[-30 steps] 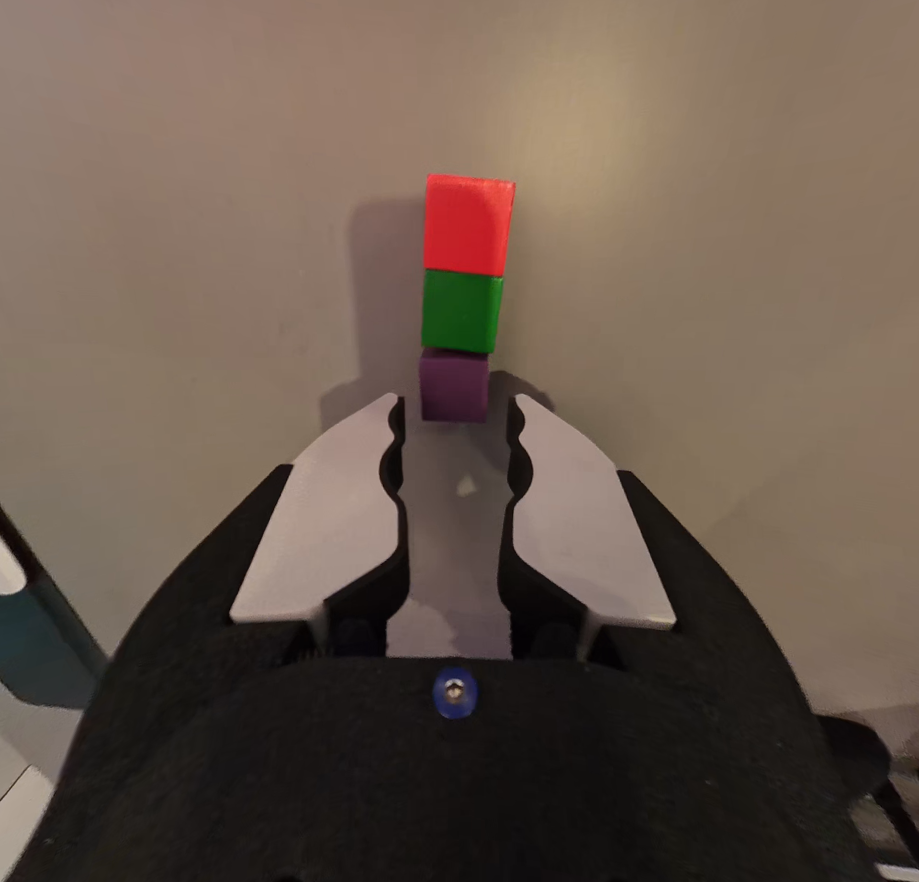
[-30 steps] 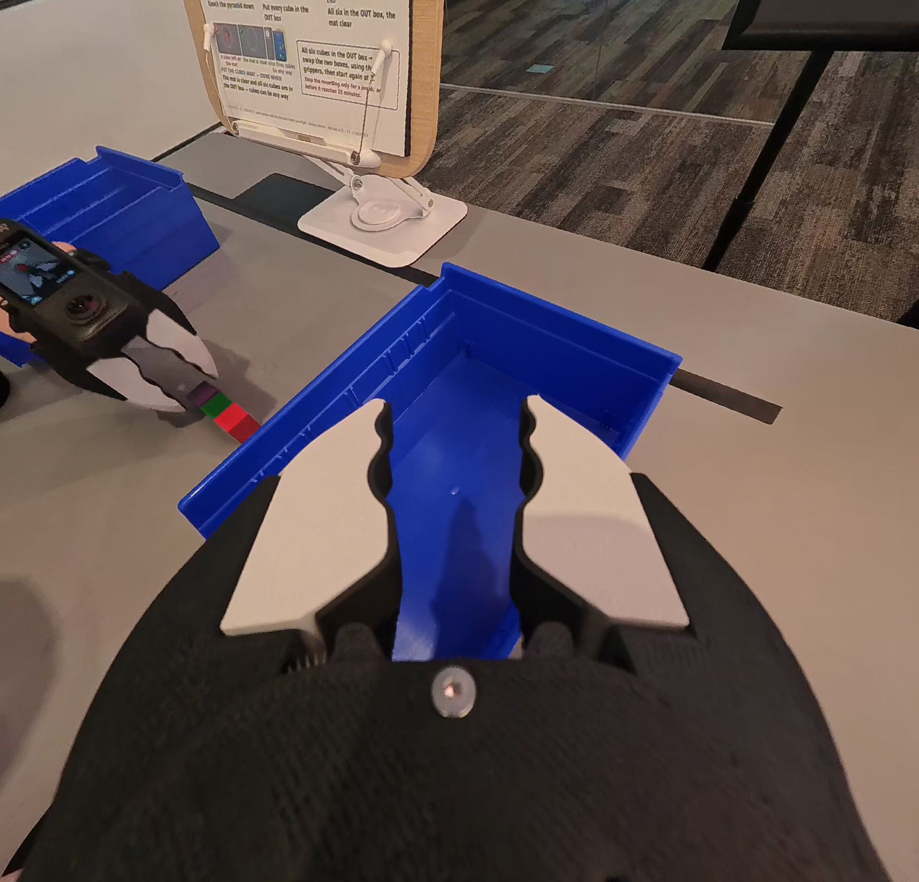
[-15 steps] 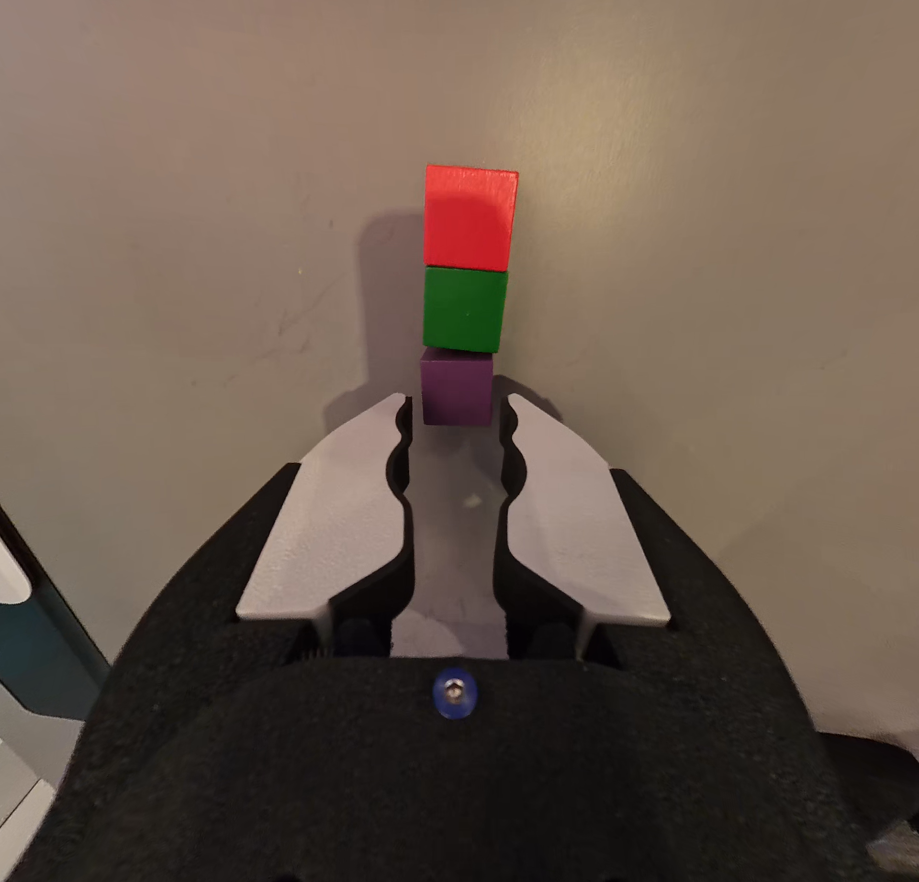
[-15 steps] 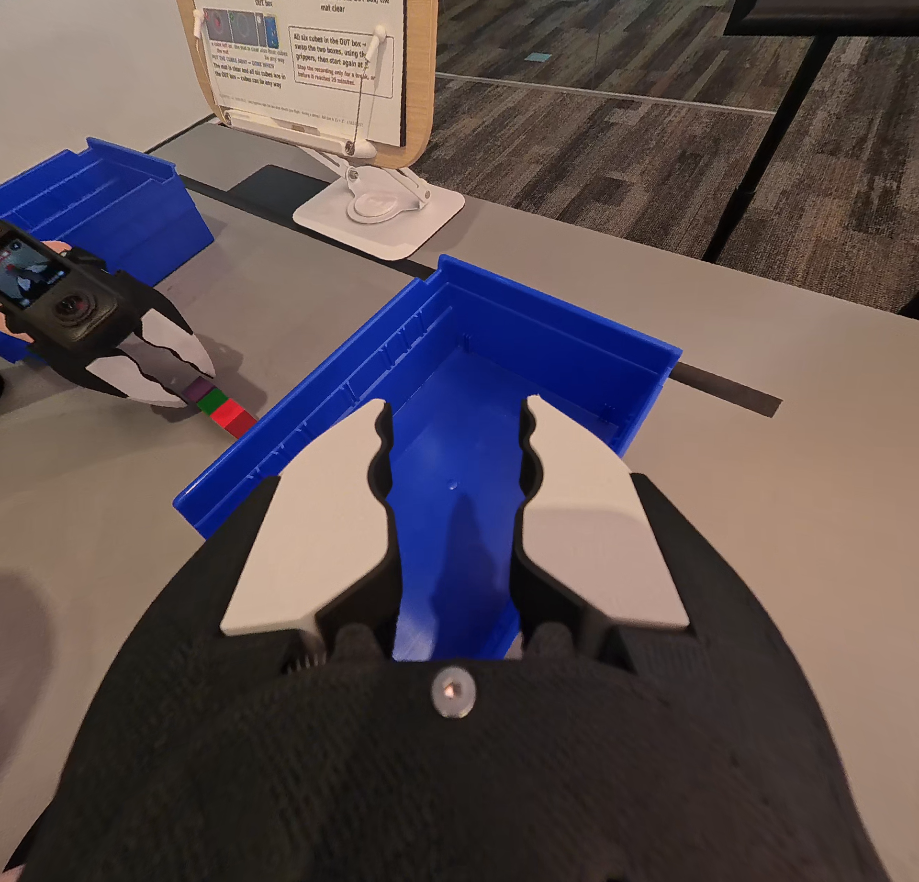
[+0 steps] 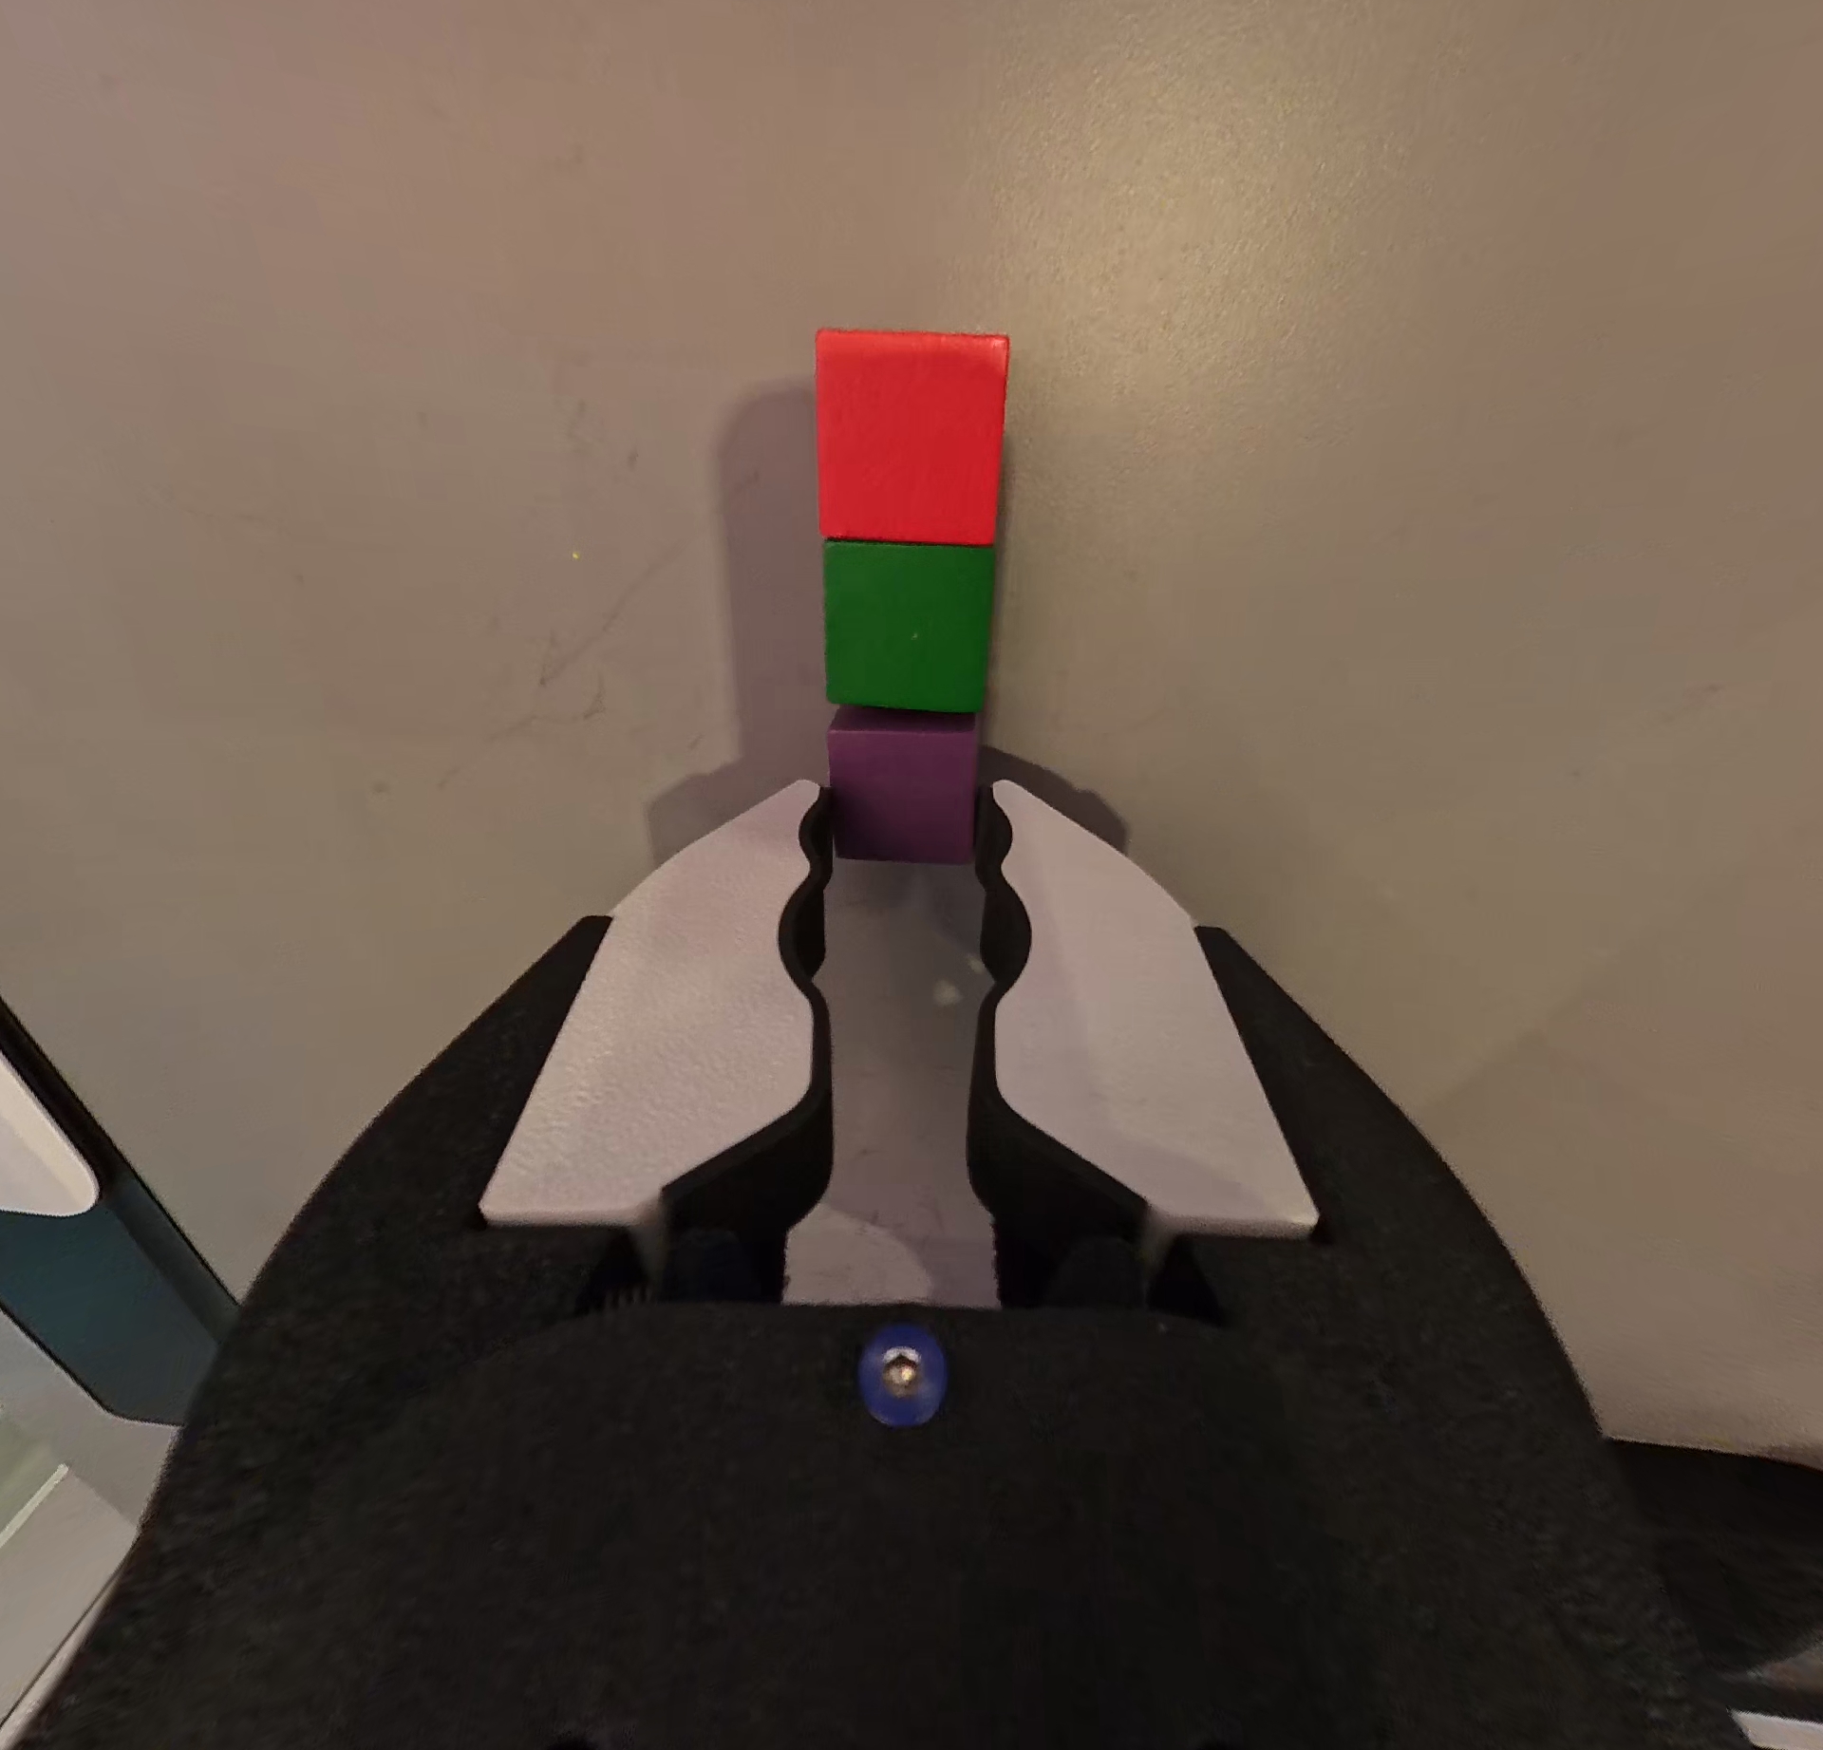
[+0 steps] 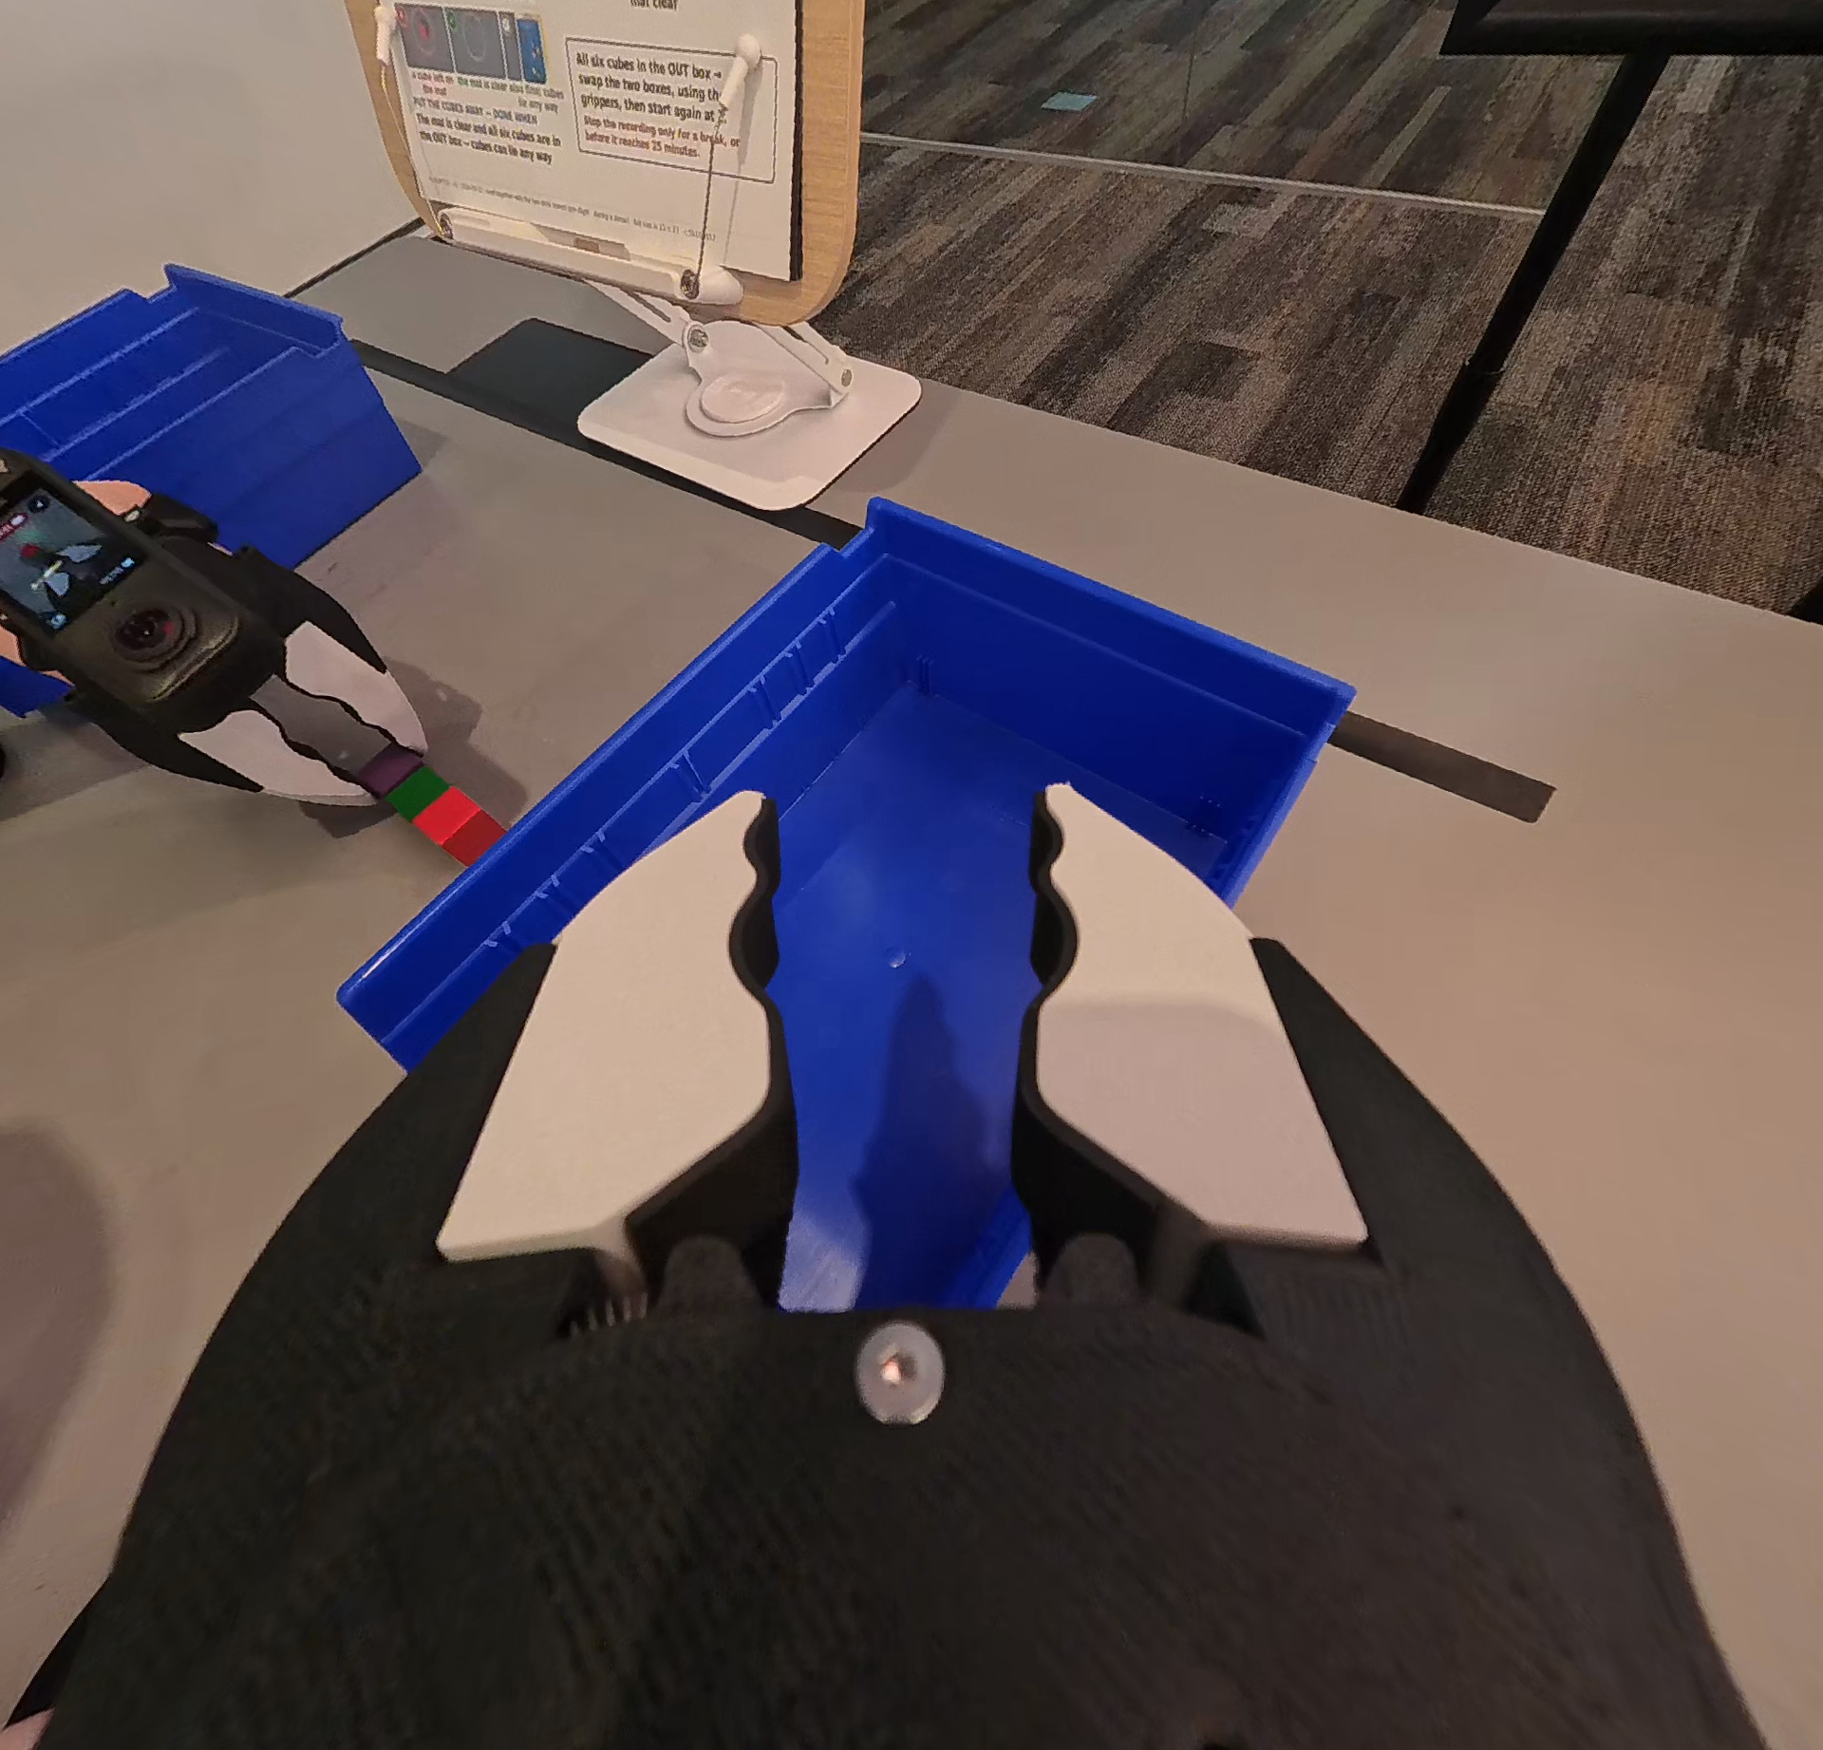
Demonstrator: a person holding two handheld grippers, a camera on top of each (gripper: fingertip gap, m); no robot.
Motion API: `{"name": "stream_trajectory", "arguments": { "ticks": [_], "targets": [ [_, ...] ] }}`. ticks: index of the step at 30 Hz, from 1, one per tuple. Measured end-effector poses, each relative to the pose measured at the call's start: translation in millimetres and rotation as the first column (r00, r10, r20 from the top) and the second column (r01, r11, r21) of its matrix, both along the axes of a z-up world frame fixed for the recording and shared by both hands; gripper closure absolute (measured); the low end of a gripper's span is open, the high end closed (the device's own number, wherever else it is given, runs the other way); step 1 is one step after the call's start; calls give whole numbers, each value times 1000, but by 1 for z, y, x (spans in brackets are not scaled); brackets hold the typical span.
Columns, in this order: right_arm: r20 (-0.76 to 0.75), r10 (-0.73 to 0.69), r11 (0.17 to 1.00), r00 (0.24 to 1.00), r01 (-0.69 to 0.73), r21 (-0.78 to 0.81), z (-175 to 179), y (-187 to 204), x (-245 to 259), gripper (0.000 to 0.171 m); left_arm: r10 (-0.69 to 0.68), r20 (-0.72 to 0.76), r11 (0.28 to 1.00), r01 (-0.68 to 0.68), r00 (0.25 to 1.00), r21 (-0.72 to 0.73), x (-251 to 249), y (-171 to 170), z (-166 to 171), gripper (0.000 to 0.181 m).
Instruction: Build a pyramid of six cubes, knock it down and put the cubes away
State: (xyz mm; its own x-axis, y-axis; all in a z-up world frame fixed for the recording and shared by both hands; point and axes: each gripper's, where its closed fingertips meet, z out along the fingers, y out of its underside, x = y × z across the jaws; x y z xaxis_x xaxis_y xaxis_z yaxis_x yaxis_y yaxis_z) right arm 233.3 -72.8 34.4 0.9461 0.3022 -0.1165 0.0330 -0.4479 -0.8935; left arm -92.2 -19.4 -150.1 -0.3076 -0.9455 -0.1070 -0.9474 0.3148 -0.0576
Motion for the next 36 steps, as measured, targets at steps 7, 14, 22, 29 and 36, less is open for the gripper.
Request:
{"name": "stream_trajectory", "arguments": {
  "ticks": [7, 14, 22, 29, 36],
  "targets": [
    [-2, 2, 1000, 1000, -2, -4, -1, 0, 0, 121, -6, -5, 1000, 6, 1000, 1, 1, 0, -1, 154],
    [-1, 4, 1000, 1000, -4, -8, -2, 0, 0, 121, -11, -8, 1000, 11, 1000, 7, 3, 0, -2, 154],
    [0, 7, 1000, 1000, -7, -17, -4, 1, 0, 121, -13, -6, 1000, 13, 1000, 11, 5, -1, -3, 154],
    [3, 13, 999, 1000, -13, -41, -10, 2, -1, 121, -2, -2, 1000, 2, 1000, 1, 6, -2, -2, 141],
    [8, 22, 999, 1000, -22, -50, -12, 4, -3, 121, 38, 119, 999, -41, 992, 25, 4, 7, 37, 131]
  ]
}}
